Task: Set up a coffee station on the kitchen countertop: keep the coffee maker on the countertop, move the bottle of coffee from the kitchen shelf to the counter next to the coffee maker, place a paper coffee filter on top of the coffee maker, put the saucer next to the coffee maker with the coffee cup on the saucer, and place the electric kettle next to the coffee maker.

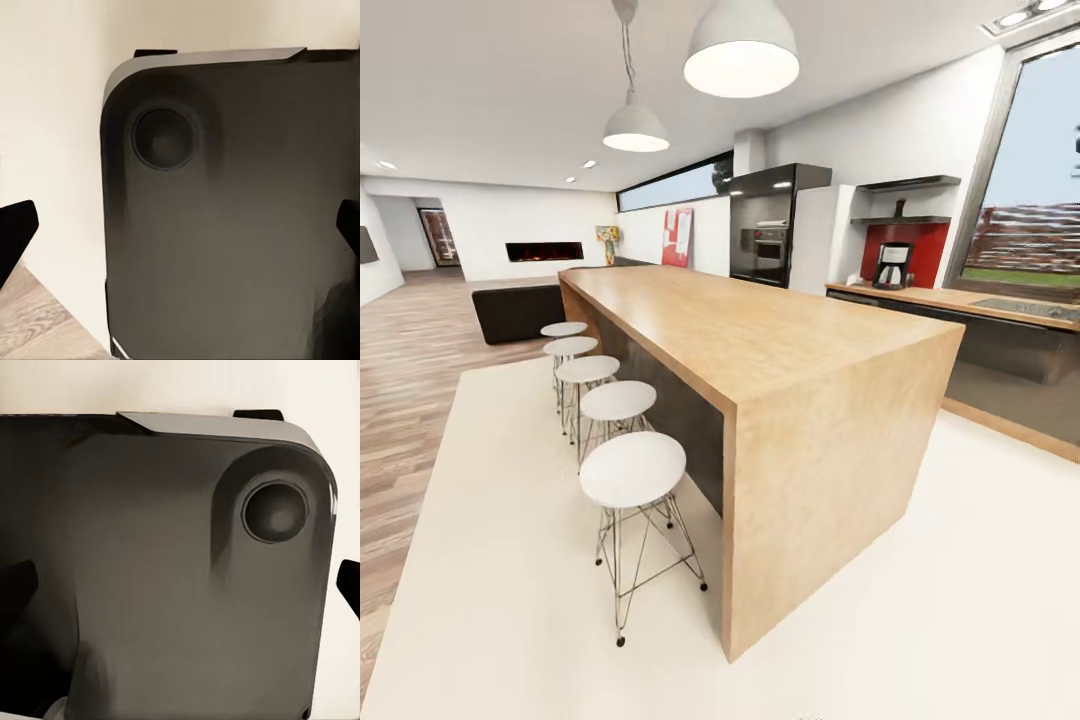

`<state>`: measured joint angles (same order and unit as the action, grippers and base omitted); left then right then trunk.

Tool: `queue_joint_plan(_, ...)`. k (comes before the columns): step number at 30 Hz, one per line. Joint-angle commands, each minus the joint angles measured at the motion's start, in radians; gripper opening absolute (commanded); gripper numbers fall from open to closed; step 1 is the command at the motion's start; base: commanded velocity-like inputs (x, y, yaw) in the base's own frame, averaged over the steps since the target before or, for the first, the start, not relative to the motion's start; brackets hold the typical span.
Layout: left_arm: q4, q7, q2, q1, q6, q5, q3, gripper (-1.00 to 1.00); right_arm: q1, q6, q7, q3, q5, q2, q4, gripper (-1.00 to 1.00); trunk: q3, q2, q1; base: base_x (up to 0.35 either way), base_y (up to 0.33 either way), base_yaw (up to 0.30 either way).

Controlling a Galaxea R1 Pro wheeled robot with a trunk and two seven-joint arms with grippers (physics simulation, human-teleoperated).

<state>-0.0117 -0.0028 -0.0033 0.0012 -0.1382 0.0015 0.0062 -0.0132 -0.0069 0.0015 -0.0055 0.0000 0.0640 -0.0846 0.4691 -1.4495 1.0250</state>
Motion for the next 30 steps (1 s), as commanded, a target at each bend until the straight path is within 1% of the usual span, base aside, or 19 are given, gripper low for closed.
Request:
queue_joint_plan(1, -0.001, 0.000, 0.000, 0.000, -0.008, 0.000, 0.001, 1.00, -0.001, -0.001, 0.000, -0.001, 0.000, 0.000, 0.000, 1.00, 0.001, 0.000, 0.000, 0.000, 0.000, -0.263)
queue_joint_plan(4, 0.000, 0.000, -0.001, 0.000, -0.021, 0.000, 0.001, 1.00, -0.001, -0.001, 0.000, -0.001, 0.000, -0.001, 0.000, 1.00, 0.001, 0.000, 0.000, 0.000, 0.000, -0.264)
queue_joint_plan(18, 0.001, 0.000, 0.000, 0.000, -0.018, -0.006, -0.002, 1.00, -0.001, -0.001, 0.000, -0.002, 0.000, -0.003, -0.021, 1.00, 0.001, 0.000, 0.000, 0.000, 0.000, -0.264)
queue_joint_plan(30, 0.001, 0.000, 0.000, 0.000, -0.016, -0.003, -0.001, 1.00, -0.001, -0.001, 0.000, -0.002, 0.000, -0.003, -0.021, 1.00, -0.037, 0.084, -0.046, 0.000, 0.000, -0.265)
